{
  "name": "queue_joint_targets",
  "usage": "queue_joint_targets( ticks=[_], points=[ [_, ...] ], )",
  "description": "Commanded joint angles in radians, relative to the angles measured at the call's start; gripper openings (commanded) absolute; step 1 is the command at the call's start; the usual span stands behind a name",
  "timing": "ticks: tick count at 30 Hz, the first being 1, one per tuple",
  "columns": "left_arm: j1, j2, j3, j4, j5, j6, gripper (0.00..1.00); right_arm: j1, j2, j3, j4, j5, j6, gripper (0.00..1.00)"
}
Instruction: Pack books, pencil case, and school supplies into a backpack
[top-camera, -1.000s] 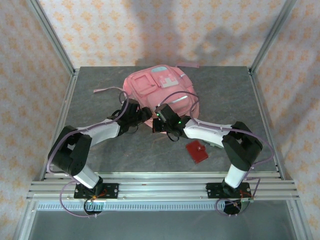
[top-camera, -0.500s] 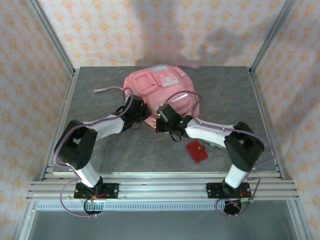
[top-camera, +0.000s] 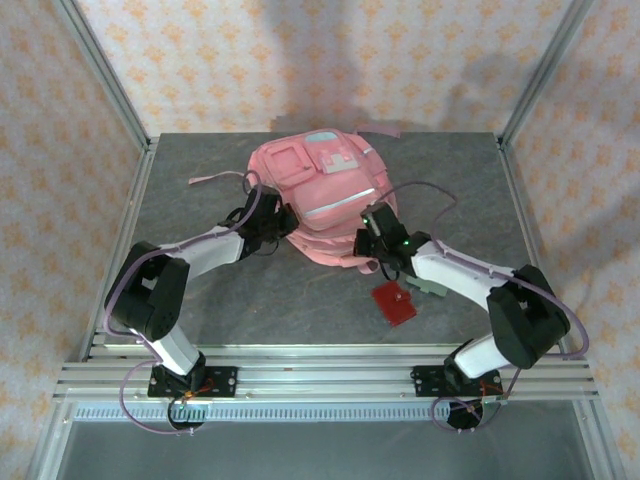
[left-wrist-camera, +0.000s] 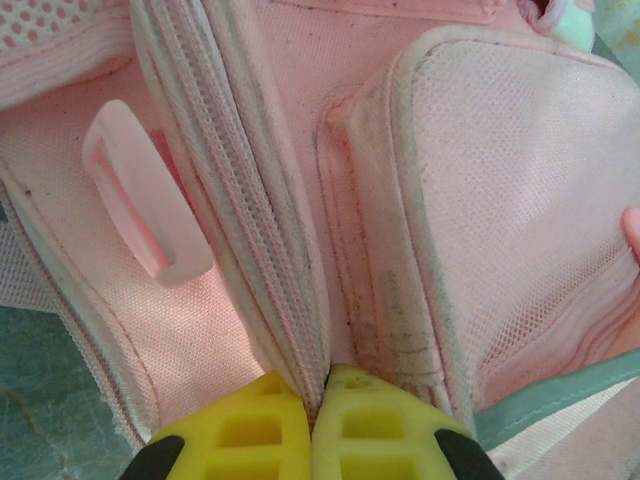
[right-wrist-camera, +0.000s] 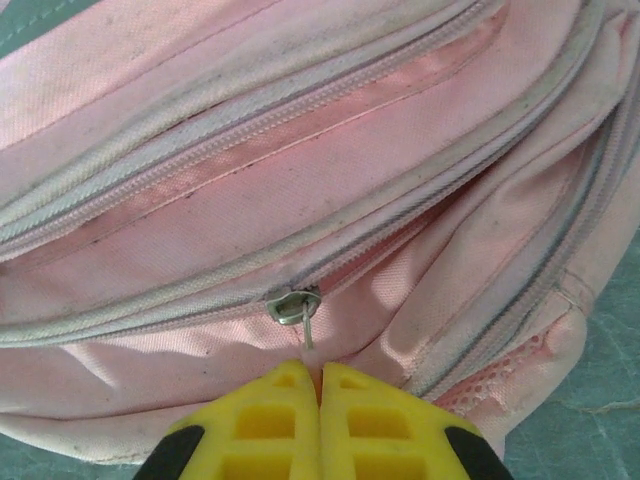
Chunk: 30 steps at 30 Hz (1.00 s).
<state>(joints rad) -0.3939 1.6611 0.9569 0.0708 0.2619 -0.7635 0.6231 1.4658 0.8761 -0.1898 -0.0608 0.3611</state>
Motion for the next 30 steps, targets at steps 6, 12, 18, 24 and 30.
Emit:
queue_joint_targets(
  ticks=[6, 12, 18, 24, 30],
  points=[
    [0.13, 0.066, 0.246, -0.078, -0.076, 0.129, 0.0, 0.16, 0.082, 0.065, -0.02, -0.023, 0.058, 0.0],
    [0.178, 0.009, 0.287, -0.149, -0.095, 0.142, 0.35, 0.234, 0.213, 0.181, 0.089, -0.124, 0.097, 0.0],
    [0.157, -0.157, 0.073, -0.123, -0.062, 0.05, 0.52, 0.234, 0.26, 0.215, 0.138, -0.146, 0.099, 0.0],
    [0.053, -0.264, -0.131, -0.067, -0.055, -0.093, 0.59, 0.234, 0.255, 0.212, 0.139, -0.141, 0.088, 0.0],
    [-0.027, -0.228, -0.171, -0.01, -0.06, -0.183, 0.62, 0.232, 0.252, 0.208, 0.141, -0.137, 0.084, 0.0]
  ],
)
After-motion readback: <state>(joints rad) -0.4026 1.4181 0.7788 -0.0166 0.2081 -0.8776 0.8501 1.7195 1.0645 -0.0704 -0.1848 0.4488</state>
